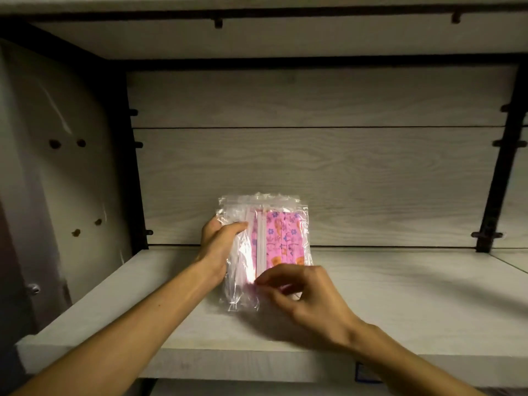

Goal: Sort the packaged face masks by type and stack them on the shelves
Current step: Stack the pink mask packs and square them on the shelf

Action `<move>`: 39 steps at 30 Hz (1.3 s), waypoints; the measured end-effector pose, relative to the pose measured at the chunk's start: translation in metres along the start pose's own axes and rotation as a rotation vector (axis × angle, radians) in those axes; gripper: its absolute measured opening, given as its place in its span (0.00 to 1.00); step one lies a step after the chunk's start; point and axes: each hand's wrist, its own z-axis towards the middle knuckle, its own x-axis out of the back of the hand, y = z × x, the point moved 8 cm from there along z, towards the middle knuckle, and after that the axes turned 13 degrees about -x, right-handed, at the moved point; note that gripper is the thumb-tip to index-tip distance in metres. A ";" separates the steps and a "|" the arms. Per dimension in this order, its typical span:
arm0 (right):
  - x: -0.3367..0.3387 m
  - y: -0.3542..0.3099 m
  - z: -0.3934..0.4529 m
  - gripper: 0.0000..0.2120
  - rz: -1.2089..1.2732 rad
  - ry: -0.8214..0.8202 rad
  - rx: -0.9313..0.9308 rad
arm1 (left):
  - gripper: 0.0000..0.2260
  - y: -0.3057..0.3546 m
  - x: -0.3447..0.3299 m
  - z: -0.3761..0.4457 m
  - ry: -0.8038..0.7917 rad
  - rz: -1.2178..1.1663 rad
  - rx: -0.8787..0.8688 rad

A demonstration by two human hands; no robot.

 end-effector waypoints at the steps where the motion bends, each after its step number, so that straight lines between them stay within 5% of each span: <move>1: 0.016 0.007 0.004 0.12 0.056 0.128 -0.028 | 0.07 0.004 -0.002 0.000 -0.015 -0.001 -0.026; 4: 0.058 0.041 0.016 0.29 0.063 0.399 -0.278 | 0.05 0.015 -0.007 -0.005 -0.062 -0.031 -0.074; 6: 0.054 0.063 0.026 0.37 0.228 0.246 -0.483 | 0.08 0.022 -0.012 -0.011 -0.128 -0.064 -0.103; 8: 0.040 0.071 0.030 0.31 0.411 0.098 -0.540 | 0.13 0.026 -0.020 -0.017 -0.229 -0.075 -0.133; 11: 0.027 0.076 0.025 0.18 0.575 0.048 -0.513 | 0.16 0.023 -0.028 -0.025 -0.283 -0.002 -0.156; 16: 0.049 0.066 0.027 0.08 0.436 0.261 -0.419 | 0.20 0.021 -0.031 -0.018 -0.314 0.094 -0.107; 18: 0.050 0.059 0.027 0.09 0.395 0.240 -0.347 | 0.28 0.017 -0.036 -0.019 -0.390 0.110 -0.043; 21: 0.056 0.047 0.026 0.14 0.248 0.272 -0.227 | 0.17 0.031 -0.041 -0.018 -0.402 0.087 -0.086; 23: 0.066 0.037 0.029 0.22 0.165 0.283 -0.133 | 0.13 0.046 -0.044 -0.012 -0.371 -0.049 -0.122; 26: 0.077 0.041 0.036 0.40 0.350 0.185 -0.153 | 0.22 0.057 -0.047 -0.003 -0.349 -0.268 -0.138; 31: 0.057 0.070 0.029 0.14 0.325 -0.056 -0.229 | 0.20 0.021 -0.055 -0.033 -0.491 -0.214 -0.042; 39: 0.049 0.056 0.030 0.26 0.432 -0.172 -0.210 | 0.17 0.027 -0.063 -0.033 -0.602 -0.008 -0.046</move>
